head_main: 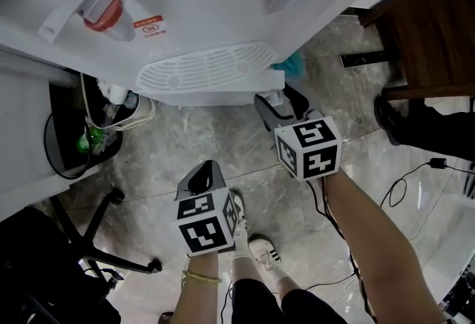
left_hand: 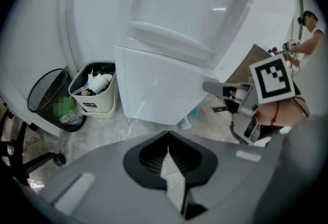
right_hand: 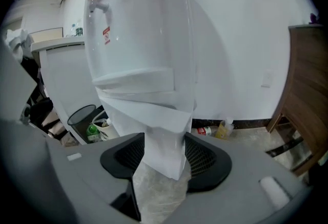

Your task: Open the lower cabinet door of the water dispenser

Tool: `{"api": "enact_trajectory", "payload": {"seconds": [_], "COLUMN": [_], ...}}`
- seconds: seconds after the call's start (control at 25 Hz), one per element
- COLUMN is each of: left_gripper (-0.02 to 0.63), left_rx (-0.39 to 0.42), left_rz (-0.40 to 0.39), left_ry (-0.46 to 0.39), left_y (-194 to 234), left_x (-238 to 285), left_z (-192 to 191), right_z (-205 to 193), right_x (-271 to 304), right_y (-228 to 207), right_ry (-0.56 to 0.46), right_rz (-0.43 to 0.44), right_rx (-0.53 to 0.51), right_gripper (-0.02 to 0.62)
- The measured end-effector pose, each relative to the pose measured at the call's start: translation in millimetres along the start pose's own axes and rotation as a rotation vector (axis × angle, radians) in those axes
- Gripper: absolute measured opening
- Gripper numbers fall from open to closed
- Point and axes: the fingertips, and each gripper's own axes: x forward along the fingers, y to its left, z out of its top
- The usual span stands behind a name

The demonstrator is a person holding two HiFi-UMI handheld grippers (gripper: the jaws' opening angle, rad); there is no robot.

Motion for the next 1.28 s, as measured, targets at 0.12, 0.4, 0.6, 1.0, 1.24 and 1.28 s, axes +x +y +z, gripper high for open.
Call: {"api": "enact_trajectory", "payload": {"seconds": [0.12,0.4,0.6,1.0,1.24,1.28], "left_gripper": [0.008,0.008,0.008,0.008,0.008,0.008], "left_rx": [-0.026,-0.113,-0.077,-0.151,-0.158,-0.155], "left_rz": [0.029,0.067,0.075,0.153,0.167,0.163], "left_ry": [-0.027,-0.04,-0.003,-0.036,-0.04,-0.04], "left_y": [4.7,14.0,11.1,47.3,55.6,54.5], "left_x": [-11.9,-41.1,-56.1,-73.9,-79.1,-79.8], "left_z": [-14.2,-72.5,-111.3,-128.9,-128.9,-128.4], "right_z": [-20.6,-69.4,-94.0,-107.1,-108.3,-108.4], "right_x": [-23.3,-74.7,-96.0,-98.8,-98.1,-100.0], "right_y": [20.6,86.6,147.7,222.8,236.6,236.4], "right_ry": [0.001,0.043,0.074,0.131,0.151,0.152], "right_rz": [-0.013,0.033,0.176,0.34,0.358,0.361], "right_rx": [0.073,0.169,0.123,0.022,0.019,0.021], "right_gripper": [0.241,0.13,0.104,0.012,0.0,0.0]}}
